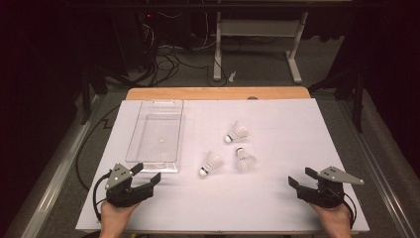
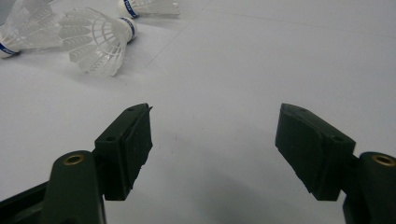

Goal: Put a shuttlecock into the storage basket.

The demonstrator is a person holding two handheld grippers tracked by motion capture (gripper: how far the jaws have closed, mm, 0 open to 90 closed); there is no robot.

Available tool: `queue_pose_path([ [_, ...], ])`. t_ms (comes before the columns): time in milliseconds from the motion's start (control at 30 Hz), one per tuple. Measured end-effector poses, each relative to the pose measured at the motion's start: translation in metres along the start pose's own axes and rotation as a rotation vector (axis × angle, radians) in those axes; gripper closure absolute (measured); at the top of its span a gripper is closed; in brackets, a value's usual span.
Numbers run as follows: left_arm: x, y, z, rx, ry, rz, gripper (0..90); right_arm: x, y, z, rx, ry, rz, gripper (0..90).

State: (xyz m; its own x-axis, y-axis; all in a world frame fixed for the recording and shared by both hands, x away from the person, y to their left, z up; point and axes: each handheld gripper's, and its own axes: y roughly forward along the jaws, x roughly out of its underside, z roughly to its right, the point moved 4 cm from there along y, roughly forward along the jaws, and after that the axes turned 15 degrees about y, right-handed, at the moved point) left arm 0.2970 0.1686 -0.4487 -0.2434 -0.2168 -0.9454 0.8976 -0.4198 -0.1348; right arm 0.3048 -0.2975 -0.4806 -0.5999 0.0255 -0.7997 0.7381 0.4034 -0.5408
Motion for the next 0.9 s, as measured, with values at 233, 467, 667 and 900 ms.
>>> queue_pose_path([
  [233,-0.003,0.002,0.003,0.010,-0.011,0.010,28.6,0.000,0.000,0.000,0.000,-0.001,0.000,27.8],
  [467,-0.003,0.005,0.008,0.024,0.008,0.007,28.7,0.000,0.000,0.000,0.001,-0.005,-0.001,27.8],
  [667,-0.004,0.008,0.012,0.035,-0.001,0.006,28.8,0.000,0.001,0.000,0.000,-0.005,-0.001,27.8],
  [900,-0.003,0.012,0.018,0.050,0.003,-0.002,29.0,0.000,0.001,0.000,0.001,-0.004,-0.002,27.8],
])
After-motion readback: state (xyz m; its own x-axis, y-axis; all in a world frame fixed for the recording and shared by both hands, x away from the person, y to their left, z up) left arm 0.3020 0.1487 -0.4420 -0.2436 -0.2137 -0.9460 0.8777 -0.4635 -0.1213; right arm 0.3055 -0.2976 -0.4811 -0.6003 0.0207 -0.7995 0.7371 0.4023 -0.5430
